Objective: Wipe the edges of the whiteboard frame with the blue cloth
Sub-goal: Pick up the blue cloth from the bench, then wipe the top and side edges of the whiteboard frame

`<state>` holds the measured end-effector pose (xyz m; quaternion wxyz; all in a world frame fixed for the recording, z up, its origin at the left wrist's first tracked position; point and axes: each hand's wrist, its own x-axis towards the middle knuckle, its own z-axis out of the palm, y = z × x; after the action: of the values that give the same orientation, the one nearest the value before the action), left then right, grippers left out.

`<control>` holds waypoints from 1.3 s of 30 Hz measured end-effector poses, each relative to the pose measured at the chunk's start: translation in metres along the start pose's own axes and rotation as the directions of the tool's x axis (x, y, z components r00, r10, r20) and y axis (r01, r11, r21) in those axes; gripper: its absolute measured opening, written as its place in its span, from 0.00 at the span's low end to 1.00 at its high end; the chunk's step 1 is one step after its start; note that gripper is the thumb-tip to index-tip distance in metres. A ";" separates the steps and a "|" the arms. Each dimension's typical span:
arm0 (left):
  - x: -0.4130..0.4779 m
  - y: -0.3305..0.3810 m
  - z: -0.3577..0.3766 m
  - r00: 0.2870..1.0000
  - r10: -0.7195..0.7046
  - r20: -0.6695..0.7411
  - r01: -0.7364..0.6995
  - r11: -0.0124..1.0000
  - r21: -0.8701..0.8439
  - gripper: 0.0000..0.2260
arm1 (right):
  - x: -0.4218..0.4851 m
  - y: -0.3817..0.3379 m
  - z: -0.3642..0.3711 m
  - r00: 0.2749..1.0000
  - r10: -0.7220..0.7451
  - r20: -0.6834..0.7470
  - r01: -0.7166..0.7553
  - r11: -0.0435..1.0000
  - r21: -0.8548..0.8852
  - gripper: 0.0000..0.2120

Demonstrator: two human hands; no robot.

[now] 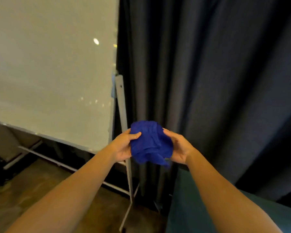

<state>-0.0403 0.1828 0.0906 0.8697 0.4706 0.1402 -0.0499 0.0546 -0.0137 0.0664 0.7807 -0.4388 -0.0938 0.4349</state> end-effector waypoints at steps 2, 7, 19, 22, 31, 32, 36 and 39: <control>-0.022 0.051 -0.017 0.993 0.106 -0.052 -0.103 0.993 0.063 0.24 | 0.023 -0.014 0.048 0.999 -0.012 0.051 0.015 0.998 -0.067 0.27; -0.101 0.168 -0.090 0.959 0.282 -0.005 -0.266 0.912 0.312 0.30 | 0.083 -0.005 0.184 0.968 -0.147 0.206 0.138 0.989 0.053 0.33; -0.175 0.349 -0.224 0.838 0.540 0.074 -0.391 0.501 0.772 0.20 | 0.205 0.019 0.380 0.861 -0.312 0.402 0.344 0.939 -0.007 0.32; -0.158 0.385 -0.254 0.838 0.522 0.161 -0.440 0.469 0.766 0.30 | 0.227 -0.015 0.412 0.827 -0.356 0.435 0.541 0.716 -0.442 0.29; -0.064 0.554 -0.318 0.706 0.685 0.180 -0.483 0.280 0.830 0.14 | 0.361 -0.140 0.490 0.749 -0.560 0.354 0.628 0.429 -0.650 0.12; -0.053 0.574 -0.323 0.769 0.613 0.180 -0.519 0.434 0.737 0.14 | 0.377 -0.149 0.501 0.779 -0.530 0.333 0.621 0.583 -0.524 0.14; 0.008 0.630 -0.343 0.732 0.637 0.241 -0.657 0.566 0.499 0.10 | 0.448 -0.168 0.534 0.827 -0.469 0.310 0.549 0.794 -0.262 0.15; 0.053 0.661 -0.362 0.617 0.754 0.226 -0.695 0.387 0.606 0.11 | 0.492 -0.182 0.550 0.833 -0.448 0.326 0.548 0.751 -0.369 0.17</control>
<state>0.0835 0.8518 0.4197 0.5782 0.7518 -0.0677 0.3097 0.1699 0.6496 0.4184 0.7310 -0.5147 -0.3896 0.2213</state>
